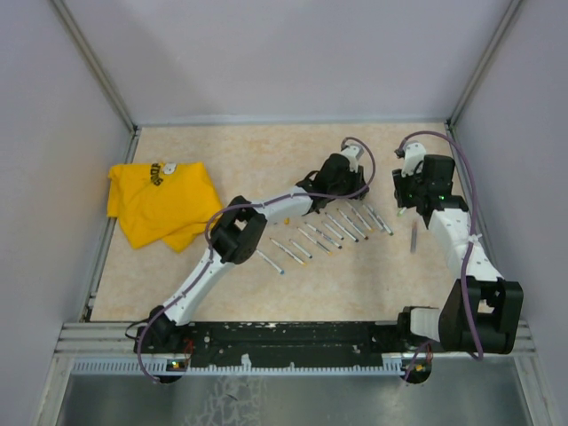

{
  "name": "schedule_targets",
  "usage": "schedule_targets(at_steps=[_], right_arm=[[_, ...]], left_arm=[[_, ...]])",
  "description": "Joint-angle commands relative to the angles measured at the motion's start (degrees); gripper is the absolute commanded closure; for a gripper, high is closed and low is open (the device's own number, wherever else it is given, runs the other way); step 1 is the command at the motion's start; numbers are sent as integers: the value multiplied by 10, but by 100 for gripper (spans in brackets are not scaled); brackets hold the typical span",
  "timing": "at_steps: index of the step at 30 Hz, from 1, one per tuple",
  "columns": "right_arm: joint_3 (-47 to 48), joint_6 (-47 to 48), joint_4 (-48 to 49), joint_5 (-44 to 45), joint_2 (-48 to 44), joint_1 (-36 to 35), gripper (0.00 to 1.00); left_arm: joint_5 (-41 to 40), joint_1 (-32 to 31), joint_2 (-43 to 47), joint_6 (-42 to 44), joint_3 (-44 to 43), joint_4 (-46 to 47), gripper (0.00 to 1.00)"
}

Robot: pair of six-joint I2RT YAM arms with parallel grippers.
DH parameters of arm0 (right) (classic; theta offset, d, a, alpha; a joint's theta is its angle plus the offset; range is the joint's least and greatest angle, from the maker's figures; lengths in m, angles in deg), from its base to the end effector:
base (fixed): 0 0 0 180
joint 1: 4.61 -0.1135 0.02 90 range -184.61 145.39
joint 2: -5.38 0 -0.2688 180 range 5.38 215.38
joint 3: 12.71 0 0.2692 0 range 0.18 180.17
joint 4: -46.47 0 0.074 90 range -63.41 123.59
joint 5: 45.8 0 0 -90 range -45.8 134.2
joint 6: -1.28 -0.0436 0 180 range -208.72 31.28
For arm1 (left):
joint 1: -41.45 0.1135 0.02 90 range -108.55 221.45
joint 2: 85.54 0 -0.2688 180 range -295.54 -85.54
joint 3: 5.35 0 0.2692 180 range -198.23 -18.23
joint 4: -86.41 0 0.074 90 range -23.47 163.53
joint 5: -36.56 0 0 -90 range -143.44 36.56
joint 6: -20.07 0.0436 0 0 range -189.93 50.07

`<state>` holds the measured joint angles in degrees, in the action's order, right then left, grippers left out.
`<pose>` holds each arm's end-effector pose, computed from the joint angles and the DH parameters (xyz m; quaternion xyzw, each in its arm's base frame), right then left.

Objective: Open the pen caps
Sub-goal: Place the pen cap at the center of the board, then pick up the pen from the center of the board.

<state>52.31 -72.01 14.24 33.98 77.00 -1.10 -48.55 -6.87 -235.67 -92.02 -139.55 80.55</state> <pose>0.2937 -0.0103 0.2643 -0.1415 0.8880 0.0036 0.4376 0.4102 -0.4663 0.1299 0.2110 0.8003 -0.3518 0.4374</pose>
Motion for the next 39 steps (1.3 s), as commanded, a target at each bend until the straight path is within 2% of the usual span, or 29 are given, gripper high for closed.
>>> schedule_targets(at_steps=[1, 7, 10, 14, 18, 21, 26, 31, 36, 39], right_arm=[[4, -3, 21, -5, -17, 3, 69], [3, -3, 19, -10, -19, 5, 69], [3, -7, 18, -24, -23, 16, 69], [2, -12, 13, -53, -27, 35, 69], [1, -12, 8, -84, -28, 52, 69], [-2, -10, 10, -100, -32, 55, 69], [-5, -10, 9, -131, -34, 56, 69], [-1, -8, 0, -162, -23, 56, 69], [11, -6, -10, -197, -13, 55, 68], [23, -4, -17, -212, -8, 56, 68]], left_arm=[[-7, 4, 5, 11, -22, -1, 65], [-7, 4, 45, 22, -15, -4, 58], [-5, 4, 102, 27, 37, 19, 56], [7, 4, 225, 44, 183, 106, 52], [56, 5, 394, 83, 388, 218, 47], [66, 7, 513, 102, 576, 296, 39], [45, 11, 674, 100, 798, 359, 23], [26, 24, 796, 82, 938, 348, 12], [-26, 34, 917, 68, 1011, 294, 1], [-52, 38, 970, 74, 1034, 265, 0]])
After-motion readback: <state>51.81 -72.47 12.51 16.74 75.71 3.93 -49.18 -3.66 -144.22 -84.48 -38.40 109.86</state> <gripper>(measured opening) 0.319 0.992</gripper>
